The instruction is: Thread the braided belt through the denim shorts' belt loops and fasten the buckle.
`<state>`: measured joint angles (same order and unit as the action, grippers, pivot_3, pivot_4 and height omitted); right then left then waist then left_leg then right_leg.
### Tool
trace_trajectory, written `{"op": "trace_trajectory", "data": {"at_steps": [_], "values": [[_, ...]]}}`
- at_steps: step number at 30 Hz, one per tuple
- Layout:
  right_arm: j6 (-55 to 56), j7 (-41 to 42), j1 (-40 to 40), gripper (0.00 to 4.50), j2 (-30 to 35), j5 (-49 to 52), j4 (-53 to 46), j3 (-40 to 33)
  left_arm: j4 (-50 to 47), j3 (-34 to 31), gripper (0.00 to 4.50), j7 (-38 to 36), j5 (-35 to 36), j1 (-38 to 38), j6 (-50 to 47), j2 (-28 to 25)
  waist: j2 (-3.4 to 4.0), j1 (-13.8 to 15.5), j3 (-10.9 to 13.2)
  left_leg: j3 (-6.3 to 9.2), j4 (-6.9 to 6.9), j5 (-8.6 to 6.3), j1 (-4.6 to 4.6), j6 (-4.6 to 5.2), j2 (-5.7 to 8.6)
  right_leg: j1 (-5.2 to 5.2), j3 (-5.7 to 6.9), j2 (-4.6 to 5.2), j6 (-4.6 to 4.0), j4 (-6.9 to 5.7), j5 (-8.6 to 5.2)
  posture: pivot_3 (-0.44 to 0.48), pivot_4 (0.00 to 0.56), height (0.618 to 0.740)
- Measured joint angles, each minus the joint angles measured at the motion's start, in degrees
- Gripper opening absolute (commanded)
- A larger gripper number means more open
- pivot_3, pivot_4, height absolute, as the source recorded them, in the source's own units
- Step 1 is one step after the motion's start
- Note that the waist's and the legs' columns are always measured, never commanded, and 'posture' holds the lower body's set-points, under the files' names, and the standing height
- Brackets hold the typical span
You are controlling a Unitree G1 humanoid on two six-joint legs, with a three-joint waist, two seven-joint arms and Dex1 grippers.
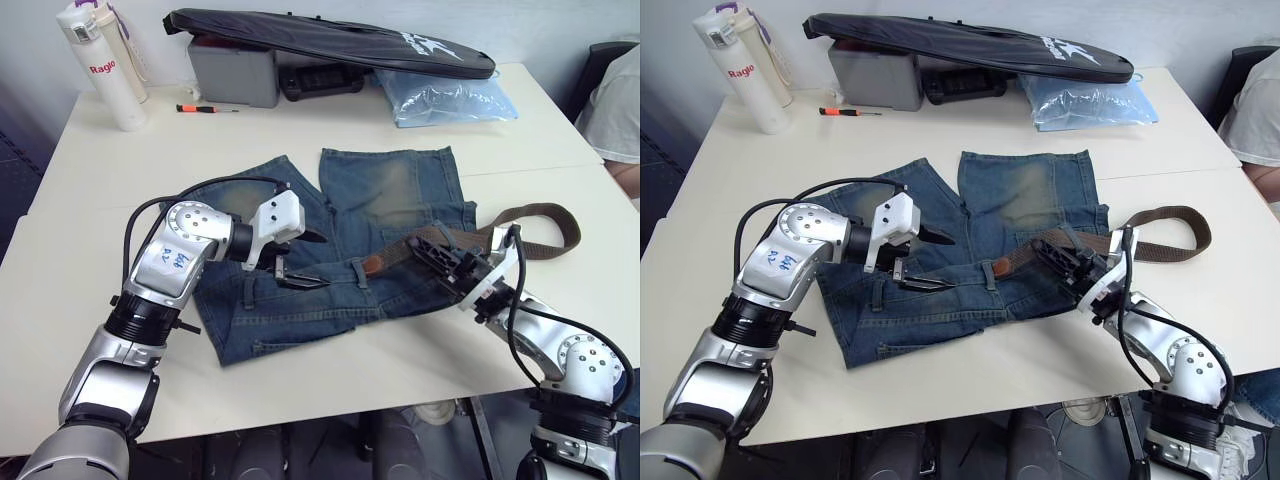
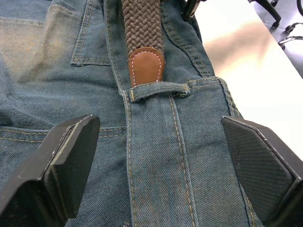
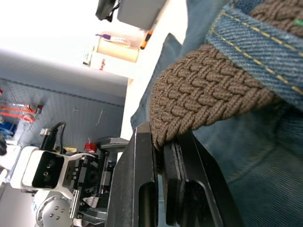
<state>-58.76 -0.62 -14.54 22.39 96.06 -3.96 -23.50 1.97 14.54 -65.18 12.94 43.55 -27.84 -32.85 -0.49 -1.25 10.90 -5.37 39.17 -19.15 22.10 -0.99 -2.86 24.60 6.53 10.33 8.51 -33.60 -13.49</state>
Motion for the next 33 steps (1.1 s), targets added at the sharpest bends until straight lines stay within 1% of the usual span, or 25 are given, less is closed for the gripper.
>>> {"op": "trace_trajectory", "data": {"at_steps": [5, 11, 13, 17, 22, 27, 33], "values": [[-0.30, 0.73, 0.82, 0.04, 3.03, -0.14, 2.45, 0.20, -0.17, 0.00, 4.50, -0.07, -0.03, 0.00, -0.02, -0.83, 0.00, 0.16, 0.00, 0.00, 0.00, 0.00, 0.00, 0.00, 0.00, 0.00, 0.00, 0.00, 0.00, 0.00, 0.00, 0.000, 0.150, 0.740], [-0.09, 1.15, 0.16, 0.04, 3.71, -2.54, 6.67, 0.96, -0.74, 0.01, 4.50, -0.53, -0.02, -0.01, -0.10, -1.06, 0.00, 0.86, 0.00, -0.01, 0.03, 0.00, 0.00, 0.00, 0.00, 0.00, 0.00, 0.00, 0.00, -0.01, 0.00, 0.000, 0.150, 0.740], [0.38, 1.36, -0.46, 0.04, 2.81, -4.11, 6.65, 1.36, -0.83, 0.01, 4.50, -0.66, -0.03, 0.00, -0.18, -1.27, -0.03, 0.97, -0.02, 0.00, 0.07, 0.00, -0.02, 0.00, 0.00, -0.02, 0.00, 0.00, 0.00, -0.03, 0.00, 0.000, 0.150, 0.740], [2.64, 1.06, -1.16, 0.04, -1.27, -6.23, 5.82, 1.89, -1.00, 0.01, 4.50, -0.75, -0.02, 0.00, -0.35, -1.49, -0.12, 0.80, -0.07, 0.00, 0.08, 0.00, -0.05, -0.01, -0.01, -0.02, -0.01, -0.01, -0.01, -0.07, 0.01, 0.000, 0.150, 0.740], [3.77, 0.11, -2.02, 0.04, -5.50, -7.58, 4.16, 3.32, -1.17, 0.01, 4.50, -0.78, -0.02, -0.01, -0.82, -1.78, -0.13, 0.01, -0.08, 0.00, 0.07, 0.01, -0.04, -0.01, -0.02, -0.02, -0.01, -0.02, -0.01, -0.08, 0.01, 0.000, 0.150, 0.740], [2.25, -0.02, -1.99, 0.04, -5.29, -9.05, 1.99, 6.07, -1.19, 0.01, 4.50, -0.76, -0.02, 0.00, -0.94, -1.77, -0.13, -0.35, -0.08, 0.00, 0.05, 0.00, -0.03, -0.01, -0.02, -0.01, -0.01, -0.02, -0.01, -0.06, 0.01, 0.000, 0.150, 0.740], [0.71, 0.47, -1.93, 0.04, -3.73, -9.03, 1.91, 6.51, -1.19, 0.01, 4.50, -0.69, -0.02, 0.00, -0.94, -1.77, -0.13, -0.19, -0.08, 0.00, 0.05, 0.00, -0.03, 0.00, -0.02, -0.01, -0.01, -0.01, -0.01, -0.05, 0.01, 0.000, 0.150, 0.740]]}}
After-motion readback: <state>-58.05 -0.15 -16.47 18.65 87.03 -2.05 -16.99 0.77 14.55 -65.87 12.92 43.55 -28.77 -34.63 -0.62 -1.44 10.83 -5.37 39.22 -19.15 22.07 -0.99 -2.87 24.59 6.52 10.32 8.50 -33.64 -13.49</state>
